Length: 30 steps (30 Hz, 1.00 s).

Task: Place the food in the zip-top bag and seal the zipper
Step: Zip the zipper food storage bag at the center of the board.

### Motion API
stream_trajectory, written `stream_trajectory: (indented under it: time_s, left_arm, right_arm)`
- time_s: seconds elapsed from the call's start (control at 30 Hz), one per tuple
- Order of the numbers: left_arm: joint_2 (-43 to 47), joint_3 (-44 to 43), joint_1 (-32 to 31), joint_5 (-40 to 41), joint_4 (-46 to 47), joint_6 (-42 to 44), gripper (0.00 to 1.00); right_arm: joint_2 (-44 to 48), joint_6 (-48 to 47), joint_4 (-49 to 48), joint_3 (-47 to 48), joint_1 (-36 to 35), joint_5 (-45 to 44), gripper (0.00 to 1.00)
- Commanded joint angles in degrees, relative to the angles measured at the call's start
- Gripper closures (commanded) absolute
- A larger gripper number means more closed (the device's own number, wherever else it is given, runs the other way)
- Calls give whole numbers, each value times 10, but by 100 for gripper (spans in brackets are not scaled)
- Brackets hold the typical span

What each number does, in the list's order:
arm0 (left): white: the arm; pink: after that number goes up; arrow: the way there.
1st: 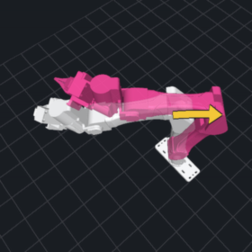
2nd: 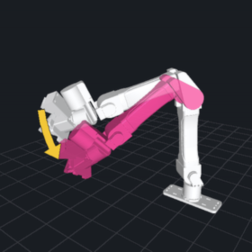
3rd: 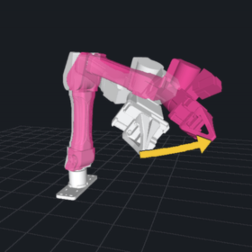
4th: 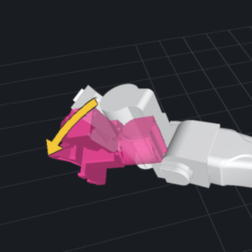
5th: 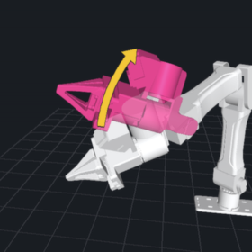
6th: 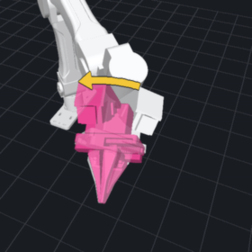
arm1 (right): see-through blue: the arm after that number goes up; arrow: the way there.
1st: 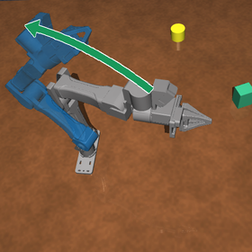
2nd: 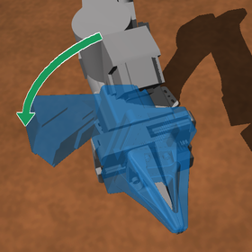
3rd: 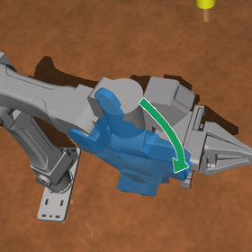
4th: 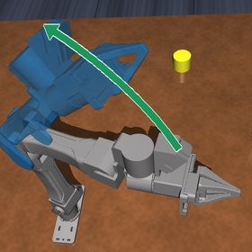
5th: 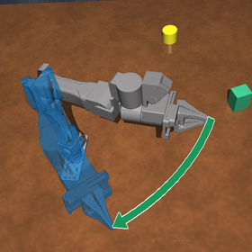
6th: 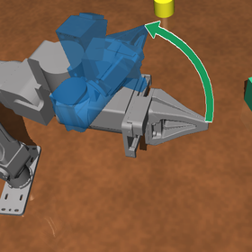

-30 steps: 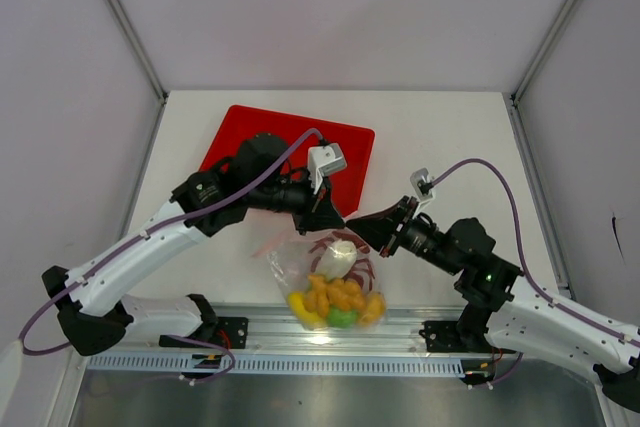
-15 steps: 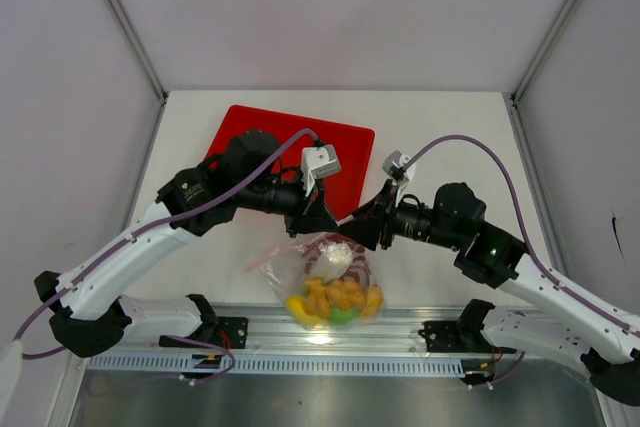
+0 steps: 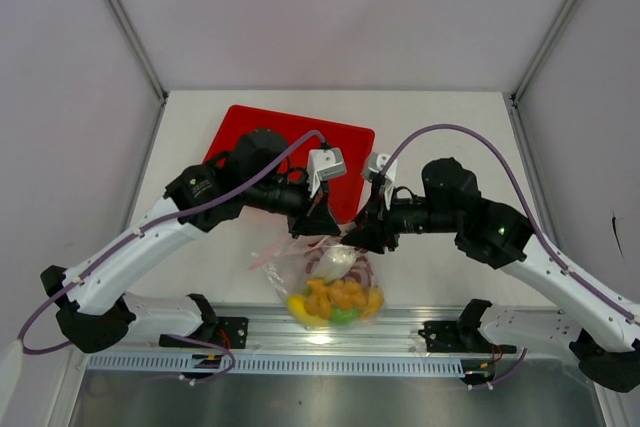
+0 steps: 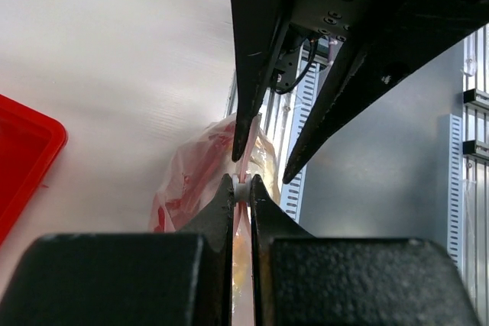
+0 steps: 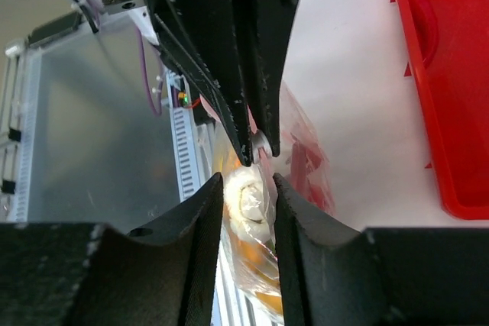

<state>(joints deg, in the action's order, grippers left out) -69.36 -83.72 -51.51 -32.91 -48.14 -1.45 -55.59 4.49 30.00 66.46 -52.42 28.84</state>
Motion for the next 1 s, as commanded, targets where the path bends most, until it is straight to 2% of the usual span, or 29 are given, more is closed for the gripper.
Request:
stream_trajectory:
  time_s: [0.0,0.27,0.4,0.57,0.67,0.83,0.97]
  left_arm:
    - [-2,-21,-3,-20,-6,8,100]
    - [3,-15,-3,-23,-5,7,99]
    - [2,-17,-3,-23,-7,9,100]
    - [-1,-21,-3,-25,-8,9,99]
    - [-2,-23,-3,-24,-8,10,99]
    - [-2,-25,-3,-26,-10,8,99]
    - [-1,-25,-3,-9,-13,7,99]
  right_arm:
    - [-17,-70,54,52,0,32,66]
    - [-73,-120,97,104,9,47,78]
    - [-92,-137,116,123,11,60,87]
    - [-107,-154,139,139,13,64,90]
    - [-116,-170,159,153,13,62,100]
    - [-121,-164,148,161,13,66,100]
    - [-102,-126,96,136,13,11,100]
